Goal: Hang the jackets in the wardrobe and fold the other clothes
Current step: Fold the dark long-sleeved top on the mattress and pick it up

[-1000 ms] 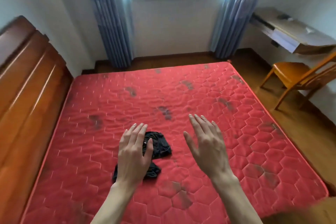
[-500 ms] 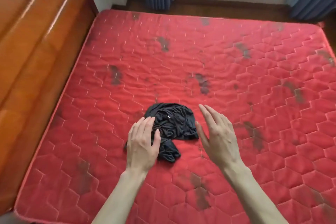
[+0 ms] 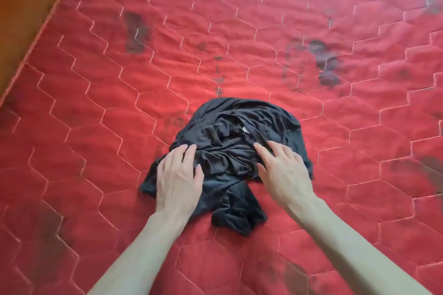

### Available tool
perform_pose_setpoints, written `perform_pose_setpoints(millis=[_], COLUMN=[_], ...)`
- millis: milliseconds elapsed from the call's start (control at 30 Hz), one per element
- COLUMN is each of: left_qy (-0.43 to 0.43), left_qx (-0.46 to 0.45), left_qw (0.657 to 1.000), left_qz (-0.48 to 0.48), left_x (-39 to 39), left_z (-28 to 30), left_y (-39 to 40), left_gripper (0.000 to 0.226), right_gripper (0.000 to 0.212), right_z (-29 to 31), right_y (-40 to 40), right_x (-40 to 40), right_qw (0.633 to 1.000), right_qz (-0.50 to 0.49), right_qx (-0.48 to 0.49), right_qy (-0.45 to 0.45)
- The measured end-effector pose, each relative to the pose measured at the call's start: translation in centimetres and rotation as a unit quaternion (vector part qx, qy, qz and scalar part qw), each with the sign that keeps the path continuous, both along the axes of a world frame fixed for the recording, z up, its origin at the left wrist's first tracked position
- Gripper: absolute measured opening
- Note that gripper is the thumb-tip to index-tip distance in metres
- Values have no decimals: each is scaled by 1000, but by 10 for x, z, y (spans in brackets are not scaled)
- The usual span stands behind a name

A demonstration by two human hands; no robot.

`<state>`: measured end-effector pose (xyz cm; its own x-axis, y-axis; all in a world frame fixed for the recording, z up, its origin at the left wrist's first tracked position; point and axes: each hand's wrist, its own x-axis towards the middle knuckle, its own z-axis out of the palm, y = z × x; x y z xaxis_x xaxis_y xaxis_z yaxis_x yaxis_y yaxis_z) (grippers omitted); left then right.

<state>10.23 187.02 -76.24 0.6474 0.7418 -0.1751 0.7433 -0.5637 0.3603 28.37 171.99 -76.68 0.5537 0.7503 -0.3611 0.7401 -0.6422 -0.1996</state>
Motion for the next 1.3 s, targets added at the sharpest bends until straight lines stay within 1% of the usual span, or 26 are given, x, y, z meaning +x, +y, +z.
perform_pose_setpoints(millis=[67,100,167,233,267,300,367,433,467,533,633,700,733,800,867,933,967,1033,1100,1233,1300], left_qy=[53,67,61,55,62,74,89,73,57,32,41,65,72,55,-6,-55,-74,-117,-157,-174,-176], left_qx=[-19,-27,-48,-75,-84,-86,-81,-83,-90,-95,-90,-91,-84,-74,-90,-152,-190,-227,-249,-289,-293], left_qw=[998,997,997,994,992,991,990,992,993,995,995,992,990,990,990,983,977,967,956,941,939], left_qz=[8,15,32,55,64,69,66,55,44,8,-33,-63,-82,-106,-106,-86,-59,-16,5,3,-28], left_x=[5,8,13,17,19,20,23,24,24,22,23,24,25,27,30,35,37,39,41,50,57], left_z=[-13,-17,-20,-20,-19,-18,-10,1,7,18,43,66,79,109,149,198,224,277,326,411,447], left_y=[5,6,7,9,10,12,15,17,17,16,11,6,3,-5,-12,-21,-25,-32,-37,-46,-50], left_gripper=[64,69,80,90,90,86,60,34,29,30,41,48,45,29,9,26,29,24,21,16,14], right_gripper=[59,57,43,33,29,25,20,22,23,18,13,15,16,17,17,18,19,21,22,35,40], right_z=[-13,-16,-17,-16,-14,-10,1,14,21,34,66,98,118,162,210,260,286,339,389,481,517], right_y=[5,7,7,3,0,-3,-9,-17,-22,-32,-46,-53,-56,-66,-76,-87,-94,-106,-122,-153,-168], right_x=[4,5,6,6,6,5,6,10,13,21,34,41,45,52,58,61,60,56,51,52,60], right_qw=[999,999,998,994,992,989,980,970,967,959,928,913,908,901,900,899,898,902,906,907,904], right_qz=[-7,-12,-41,-83,-97,-113,-156,-189,-199,-224,-299,-321,-323,-328,-317,-316,-317,-300,-279,-257,-253], right_qx=[-37,-47,-43,-20,-7,11,62,105,121,148,198,231,244,265,285,289,286,286,288,292,303], right_qy=[9,8,22,65,83,94,106,107,100,89,97,103,102,100,88,95,105,120,131,161,164])
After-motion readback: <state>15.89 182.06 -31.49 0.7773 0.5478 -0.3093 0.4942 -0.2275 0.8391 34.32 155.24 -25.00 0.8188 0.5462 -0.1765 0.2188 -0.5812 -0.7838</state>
